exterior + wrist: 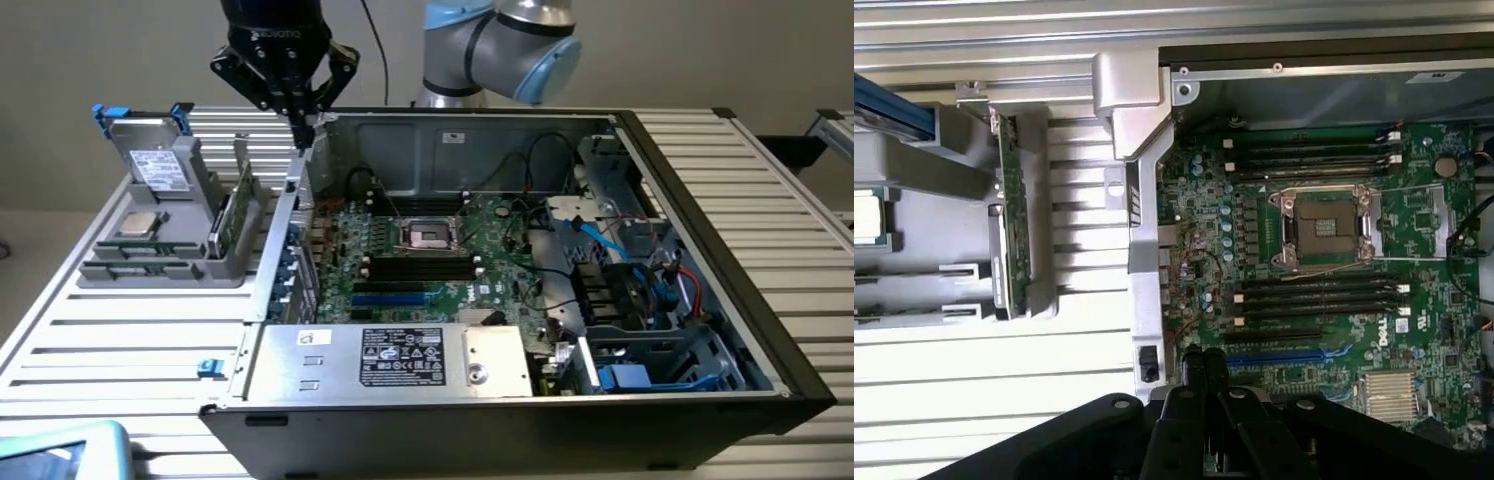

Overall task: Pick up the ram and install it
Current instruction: 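Reach for the ram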

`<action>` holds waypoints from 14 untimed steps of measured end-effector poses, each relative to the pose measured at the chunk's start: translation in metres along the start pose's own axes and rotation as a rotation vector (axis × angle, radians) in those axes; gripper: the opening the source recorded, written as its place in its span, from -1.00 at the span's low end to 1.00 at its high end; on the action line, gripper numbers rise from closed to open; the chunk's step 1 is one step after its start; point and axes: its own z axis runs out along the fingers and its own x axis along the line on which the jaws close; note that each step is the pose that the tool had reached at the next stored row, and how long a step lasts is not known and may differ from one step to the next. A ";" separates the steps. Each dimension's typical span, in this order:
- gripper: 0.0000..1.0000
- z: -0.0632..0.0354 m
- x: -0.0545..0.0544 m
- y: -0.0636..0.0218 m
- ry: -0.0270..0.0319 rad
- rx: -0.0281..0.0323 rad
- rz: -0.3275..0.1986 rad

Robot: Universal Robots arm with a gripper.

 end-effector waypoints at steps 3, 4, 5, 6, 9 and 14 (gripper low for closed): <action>-0.78 -0.0003 0.014 -0.0010 0.0000 0.0000 0.000; -0.78 -0.0003 0.018 -0.0013 0.0001 0.0000 0.000; -0.78 -0.0003 0.023 -0.0016 0.0000 0.0000 0.000; -0.78 -0.0003 0.027 -0.0019 0.0000 0.0000 0.000; -0.78 -0.0006 0.041 -0.0026 0.0001 0.0001 0.000; -0.78 -0.0009 0.064 -0.0034 0.0000 0.0000 0.000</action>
